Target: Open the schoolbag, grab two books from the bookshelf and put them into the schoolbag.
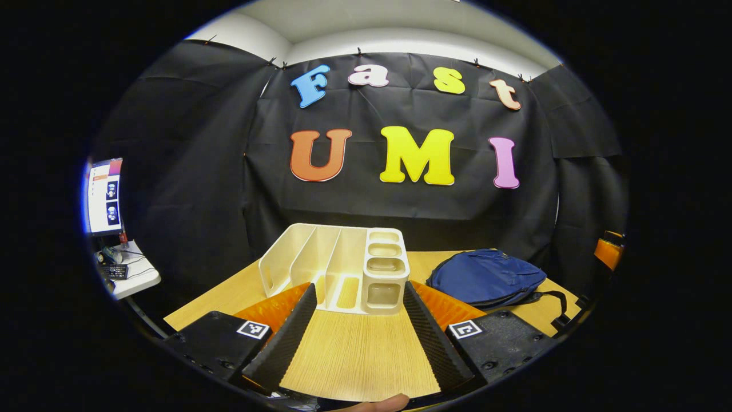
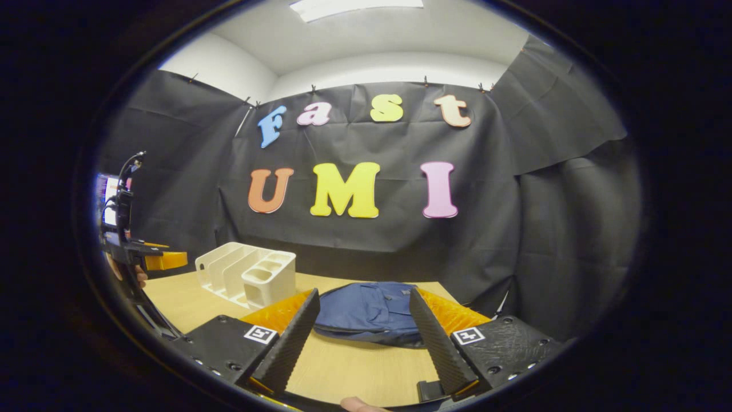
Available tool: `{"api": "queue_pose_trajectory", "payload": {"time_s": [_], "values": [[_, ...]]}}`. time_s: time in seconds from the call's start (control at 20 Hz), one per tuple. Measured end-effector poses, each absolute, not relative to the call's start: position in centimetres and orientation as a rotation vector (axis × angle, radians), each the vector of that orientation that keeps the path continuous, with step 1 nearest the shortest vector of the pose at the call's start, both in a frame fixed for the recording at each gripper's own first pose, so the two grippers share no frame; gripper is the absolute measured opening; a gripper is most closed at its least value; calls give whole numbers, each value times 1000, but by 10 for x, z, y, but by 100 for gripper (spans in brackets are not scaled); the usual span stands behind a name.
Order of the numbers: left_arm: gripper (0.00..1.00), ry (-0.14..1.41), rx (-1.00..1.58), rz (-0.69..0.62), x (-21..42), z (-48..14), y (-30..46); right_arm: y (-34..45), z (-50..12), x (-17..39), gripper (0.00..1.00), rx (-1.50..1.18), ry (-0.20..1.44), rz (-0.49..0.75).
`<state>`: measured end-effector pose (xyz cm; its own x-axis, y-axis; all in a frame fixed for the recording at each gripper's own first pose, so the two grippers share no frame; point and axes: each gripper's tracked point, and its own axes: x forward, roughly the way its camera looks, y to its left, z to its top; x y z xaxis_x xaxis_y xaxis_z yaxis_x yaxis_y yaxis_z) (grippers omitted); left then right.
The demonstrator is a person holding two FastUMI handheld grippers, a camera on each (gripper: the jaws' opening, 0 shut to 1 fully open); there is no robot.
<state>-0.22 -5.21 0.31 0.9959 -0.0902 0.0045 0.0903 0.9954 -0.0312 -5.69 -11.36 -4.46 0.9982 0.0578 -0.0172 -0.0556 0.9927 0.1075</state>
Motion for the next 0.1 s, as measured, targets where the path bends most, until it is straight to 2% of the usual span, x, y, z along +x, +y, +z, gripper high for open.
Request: {"api": "queue_pose_trajectory", "payload": {"time_s": [0.1], "values": [[98,-6,-12,-72,-1,4,-47,-115,-45,-55,95,124,33,50]]}}
